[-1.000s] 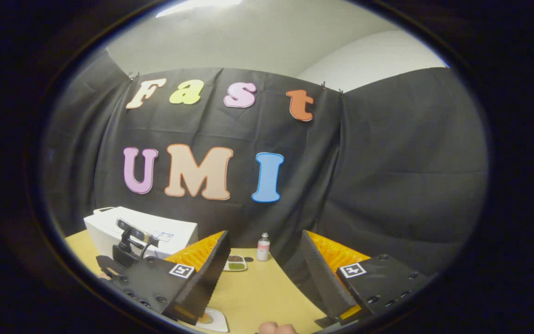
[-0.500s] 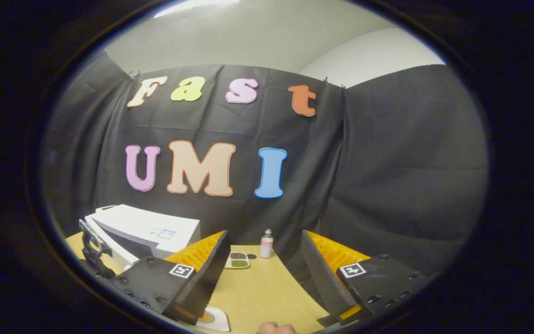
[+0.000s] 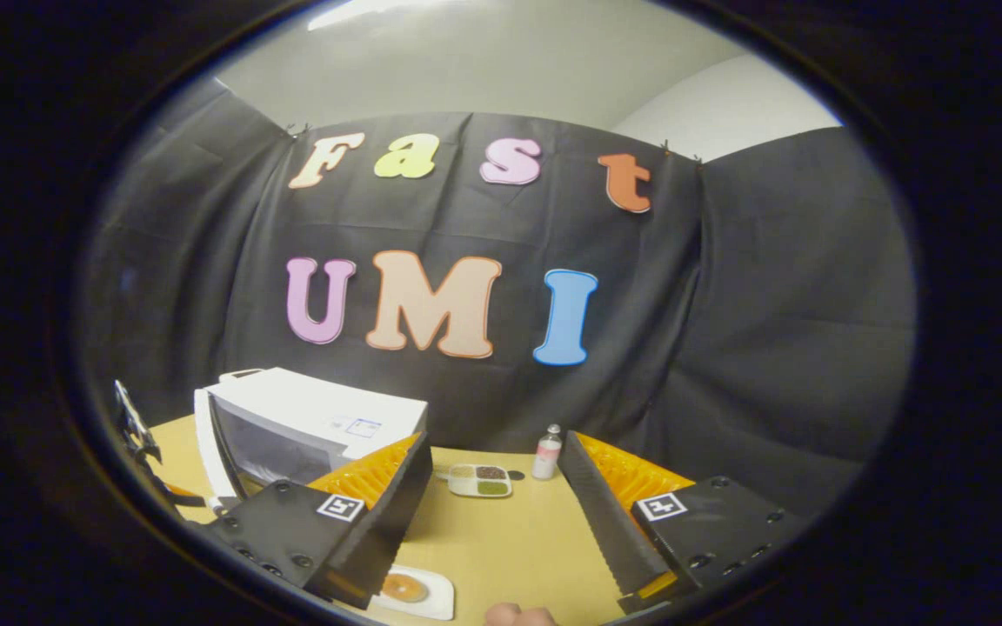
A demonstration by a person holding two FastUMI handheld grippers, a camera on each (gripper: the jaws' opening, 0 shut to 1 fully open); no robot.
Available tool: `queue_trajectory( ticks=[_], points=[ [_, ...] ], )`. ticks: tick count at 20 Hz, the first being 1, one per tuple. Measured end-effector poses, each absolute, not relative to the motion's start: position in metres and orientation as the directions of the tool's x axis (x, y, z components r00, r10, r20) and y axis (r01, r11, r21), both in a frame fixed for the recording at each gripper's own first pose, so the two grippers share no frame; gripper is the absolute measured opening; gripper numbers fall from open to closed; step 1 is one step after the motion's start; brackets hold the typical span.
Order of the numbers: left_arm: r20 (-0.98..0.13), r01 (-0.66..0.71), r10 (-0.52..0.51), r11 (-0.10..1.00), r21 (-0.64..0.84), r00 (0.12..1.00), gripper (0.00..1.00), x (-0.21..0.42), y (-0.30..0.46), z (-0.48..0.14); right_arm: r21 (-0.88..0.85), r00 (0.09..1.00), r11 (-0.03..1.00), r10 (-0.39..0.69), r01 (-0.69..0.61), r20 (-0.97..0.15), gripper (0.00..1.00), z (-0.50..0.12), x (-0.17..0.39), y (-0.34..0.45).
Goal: Open the microwave oven with the left hand, put the food in, and close the microwave oven.
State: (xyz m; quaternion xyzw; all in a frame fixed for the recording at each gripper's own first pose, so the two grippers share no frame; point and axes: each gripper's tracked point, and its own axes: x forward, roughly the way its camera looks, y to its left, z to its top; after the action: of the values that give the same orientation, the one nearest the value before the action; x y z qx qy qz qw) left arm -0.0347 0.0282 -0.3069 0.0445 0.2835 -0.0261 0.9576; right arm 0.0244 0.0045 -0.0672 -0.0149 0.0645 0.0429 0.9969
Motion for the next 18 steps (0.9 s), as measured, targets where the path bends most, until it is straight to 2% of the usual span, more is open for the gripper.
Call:
queue_trajectory(
  ticks=[1,3,6,12,18],
  points=[
    [-0.552,0.052,-0.003,0.996,0.074,0.834,1.00,-0.043,0.041,-0.307,-0.027,0.986,0.994,0.097,-0.102,-0.135,0.97,-0.069,0.025,0.010],
    [-0.546,0.010,0.052,0.994,0.109,0.836,0.96,-0.058,0.064,-0.301,-0.025,0.982,0.991,0.124,-0.129,-0.142,0.97,-0.072,0.026,0.021],
    [-0.518,-0.046,0.130,0.984,0.171,0.846,0.96,-0.076,0.103,-0.287,-0.015,0.977,0.987,0.157,-0.161,-0.148,0.97,-0.073,0.026,0.040],
    [-0.530,-0.201,0.226,0.974,0.105,0.818,0.96,-0.119,0.170,-0.277,-0.038,0.967,0.976,0.208,-0.216,-0.145,0.97,-0.073,0.018,0.071],
    [-0.457,-0.268,0.334,0.941,0.204,0.825,0.96,-0.147,0.228,-0.250,-0.043,0.960,0.970,0.228,-0.238,-0.164,0.97,-0.078,0.007,0.091]
  ],
)
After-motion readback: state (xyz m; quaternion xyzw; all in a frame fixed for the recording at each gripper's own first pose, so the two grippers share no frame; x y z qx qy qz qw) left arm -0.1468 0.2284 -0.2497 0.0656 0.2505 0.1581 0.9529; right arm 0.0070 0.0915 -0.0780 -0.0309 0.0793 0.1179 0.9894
